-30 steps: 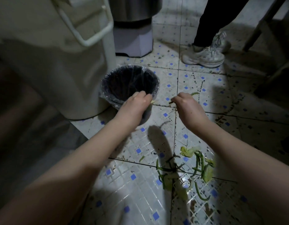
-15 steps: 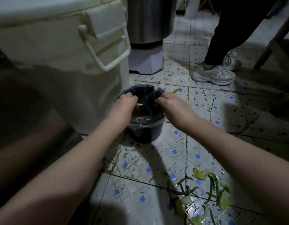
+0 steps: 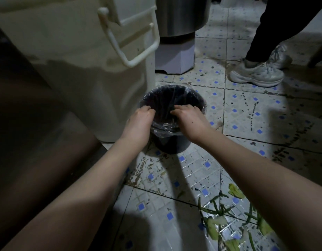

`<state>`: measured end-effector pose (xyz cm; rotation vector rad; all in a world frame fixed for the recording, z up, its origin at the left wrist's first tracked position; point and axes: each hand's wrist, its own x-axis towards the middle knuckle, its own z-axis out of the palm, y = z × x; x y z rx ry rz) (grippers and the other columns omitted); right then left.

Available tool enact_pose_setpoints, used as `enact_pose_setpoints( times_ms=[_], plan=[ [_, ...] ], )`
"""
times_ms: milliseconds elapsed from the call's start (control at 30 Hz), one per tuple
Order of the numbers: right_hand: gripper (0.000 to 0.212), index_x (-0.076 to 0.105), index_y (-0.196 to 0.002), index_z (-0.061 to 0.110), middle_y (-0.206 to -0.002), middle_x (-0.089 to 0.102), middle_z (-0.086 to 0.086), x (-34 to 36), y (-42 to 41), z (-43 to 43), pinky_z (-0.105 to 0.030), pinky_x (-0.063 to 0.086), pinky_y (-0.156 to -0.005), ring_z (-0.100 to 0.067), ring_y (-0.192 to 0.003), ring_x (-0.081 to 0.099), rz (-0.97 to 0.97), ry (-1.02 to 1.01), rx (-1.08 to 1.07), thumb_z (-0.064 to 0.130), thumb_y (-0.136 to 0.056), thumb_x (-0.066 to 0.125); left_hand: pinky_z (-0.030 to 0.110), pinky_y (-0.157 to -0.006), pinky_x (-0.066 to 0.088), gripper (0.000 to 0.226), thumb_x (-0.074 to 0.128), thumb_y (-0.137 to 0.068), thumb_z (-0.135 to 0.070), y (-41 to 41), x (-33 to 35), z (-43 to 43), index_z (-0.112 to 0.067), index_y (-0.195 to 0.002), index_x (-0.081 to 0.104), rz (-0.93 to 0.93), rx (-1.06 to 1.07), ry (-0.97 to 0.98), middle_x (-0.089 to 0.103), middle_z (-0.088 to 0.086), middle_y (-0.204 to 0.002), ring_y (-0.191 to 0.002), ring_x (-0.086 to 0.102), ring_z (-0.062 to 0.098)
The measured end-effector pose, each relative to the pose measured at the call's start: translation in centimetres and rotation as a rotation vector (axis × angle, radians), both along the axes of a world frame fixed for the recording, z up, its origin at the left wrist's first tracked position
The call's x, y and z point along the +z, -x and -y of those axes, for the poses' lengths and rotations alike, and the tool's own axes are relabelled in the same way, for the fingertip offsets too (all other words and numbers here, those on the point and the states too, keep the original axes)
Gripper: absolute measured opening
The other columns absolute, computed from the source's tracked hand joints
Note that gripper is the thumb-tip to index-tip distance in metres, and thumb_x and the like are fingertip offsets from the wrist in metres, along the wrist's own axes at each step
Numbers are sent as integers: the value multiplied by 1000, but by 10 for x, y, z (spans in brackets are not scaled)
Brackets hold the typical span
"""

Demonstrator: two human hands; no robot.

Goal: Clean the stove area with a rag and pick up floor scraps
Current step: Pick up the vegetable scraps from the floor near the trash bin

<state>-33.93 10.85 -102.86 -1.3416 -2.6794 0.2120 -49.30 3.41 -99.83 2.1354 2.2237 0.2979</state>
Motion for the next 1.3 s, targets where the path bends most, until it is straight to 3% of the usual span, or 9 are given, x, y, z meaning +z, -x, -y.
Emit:
enact_pose_setpoints(
  times_ms=[233, 367, 533, 633, 833, 1000, 1200, 1300],
  plan=[
    [40, 52, -131, 20, -147, 42, -5, 6, -31, 14, -45, 23, -110, -26, -134, 35, -1, -140, -31, 15, -91, 52, 40, -94, 42, 46, 50, -81, 11, -18, 0, 8, -9, -123, 53, -90, -31, -32, 50, 10, -130, -116, 49, 31],
    [41, 54, -128, 20, -145, 44, -5, 9, -56, 26, -47, 24, -108, -27, -133, 37, 13, -175, -64, 9, -89, 53, 42, -89, 42, 50, 52, -82, 10, -35, 1, 13, -13, -127, 50, -90, -71, -62, 50, 10, -126, -111, 49, 32],
    [51, 50, -132, 19, -140, 49, -4, -1, -87, 47, -48, 25, -107, -28, -128, 40, 6, -161, -134, -1, -85, 48, 39, -77, 41, 35, 56, -85, 5, -64, -11, 29, -12, -115, 53, -84, -129, -95, 49, 9, -110, -99, 49, 30],
    [50, 51, -130, 19, -137, 51, -4, -17, -102, 61, -48, 25, -108, -27, -128, 40, 40, -127, -164, -3, -85, 50, 37, -79, 41, 35, 56, -85, 4, -79, -28, 40, -13, -116, 54, -73, -179, -75, 50, 8, -111, -101, 49, 29],
    [49, 50, -129, 18, -136, 50, -5, -49, -120, 82, -46, 27, -105, -27, -127, 40, 129, -70, -134, -1, -83, 54, 33, -80, 42, 53, 62, -75, 10, -86, -67, 62, -16, -120, 49, -123, -217, 74, 51, 5, -113, -100, 50, 25],
    [52, 49, -129, 18, -135, 52, -5, -70, -128, 90, -43, 29, -105, -27, -125, 43, 146, -10, -137, -3, -82, 52, 32, -83, 42, 48, 62, -83, -1, -82, -100, 74, -19, -124, 47, -135, -197, 189, 52, 4, -116, -106, 51, 24],
    [55, 46, -132, 19, -140, 47, -5, -103, -142, 104, -41, 27, -108, -25, -127, 42, 206, 101, -94, 0, -82, 56, 30, -83, 42, 35, 59, -84, -2, -84, -138, 90, -19, -113, 50, -136, -193, 263, 55, 2, -110, -101, 53, 21],
    [54, 46, -130, 18, -138, 47, -5, -115, -150, 106, -41, 27, -108, -25, -125, 42, 246, 137, -96, 1, -80, 57, 32, -86, 41, 46, 57, -77, 7, -91, -157, 98, -17, -115, 48, -170, -224, 370, 54, 5, -114, -105, 51, 24]
  ],
)
